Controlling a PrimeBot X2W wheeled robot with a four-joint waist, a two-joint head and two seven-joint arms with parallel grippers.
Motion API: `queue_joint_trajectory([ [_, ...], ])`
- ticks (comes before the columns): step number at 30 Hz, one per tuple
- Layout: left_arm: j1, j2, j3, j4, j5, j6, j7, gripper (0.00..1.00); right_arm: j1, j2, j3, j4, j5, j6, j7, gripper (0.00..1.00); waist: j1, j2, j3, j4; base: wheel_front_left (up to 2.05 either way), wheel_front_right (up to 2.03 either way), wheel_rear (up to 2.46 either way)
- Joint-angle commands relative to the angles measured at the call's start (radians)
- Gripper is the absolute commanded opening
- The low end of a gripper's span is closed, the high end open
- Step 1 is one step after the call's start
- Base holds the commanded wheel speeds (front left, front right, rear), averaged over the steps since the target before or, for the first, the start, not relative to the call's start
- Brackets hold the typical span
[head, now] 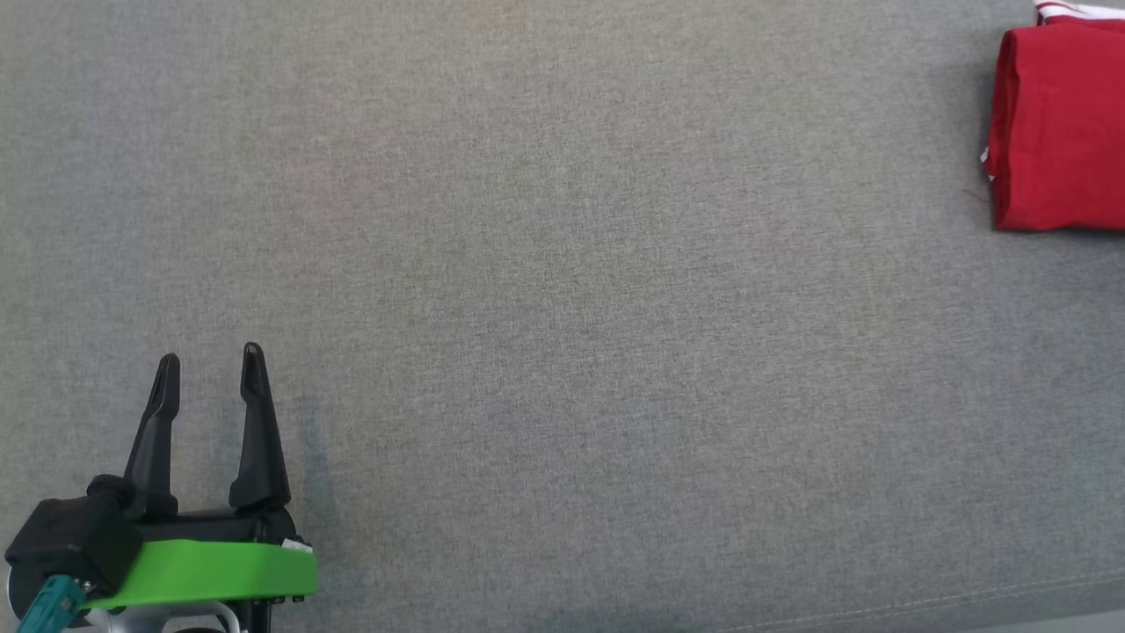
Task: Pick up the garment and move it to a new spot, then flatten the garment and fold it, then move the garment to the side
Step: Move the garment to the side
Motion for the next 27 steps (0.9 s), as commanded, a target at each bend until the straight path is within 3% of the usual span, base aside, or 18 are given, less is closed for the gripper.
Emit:
queue_joint_trajectory([
  [1, 0.01, 0.004, 0.001, 0.001, -0.003, -0.001, -0.009, 1.0, 0.028, 0.001, 0.013, -0.024, 0.013, 0.0, -0.03, 1.0, -0.0001, -0.0001, -0.021, -0.01, 0.0, 0.0, 0.0],
  [6, 0.022, 0.0, 0.014, 0.019, 0.002, 0.005, -0.028, 1.0, 0.12, -0.029, 0.119, -0.165, -0.023, 0.0, -0.133, 1.0, -0.0001, -0.0001, -0.086, -0.024, 0.0, 0.0, 0.0],
  [13, 0.053, -0.004, 0.028, 0.091, 0.003, -0.006, -0.051, 1.0, 0.261, -0.012, 0.141, -0.371, -0.095, 0.0, -0.205, 1.0, -0.0001, -0.0001, -0.218, -0.006, 0.0, 0.0, 0.0],
  [19, 0.061, -0.023, 0.001, 0.191, 0.021, -0.037, -0.065, 1.0, 0.483, 0.126, 0.053, -0.545, -0.211, 0.0, -0.222, 1.0, -0.0001, -0.0001, -0.319, 0.04, 0.0, 0.0, 0.0],
  [21, 0.059, -0.025, -0.008, 0.229, 0.036, -0.048, -0.07, 1.0, 0.548, 0.203, 0.01, -0.599, -0.262, 0.0, -0.225, 1.0, -0.0001, -0.0001, -0.339, 0.051, 0.0, 0.0, 0.0],
  [26, 0.052, -0.051, -0.003, 0.315, 0.069, -0.055, -0.076, 1.0, 0.682, 0.363, 0.01, -0.68, -0.412, 0.0, -0.229, 1.0, -0.0001, -0.0001, -0.362, 0.066, 0.0, 0.0, 0.0],
  [27, 0.055, -0.067, 0.004, 0.353, 0.081, -0.066, -0.079, 1.0, 0.708, 0.42, 0.013, -0.683, -0.452, 0.0, -0.23, 1.0, -0.0001, -0.0001, -0.371, 0.07, 0.0, 0.0, 0.0],
])
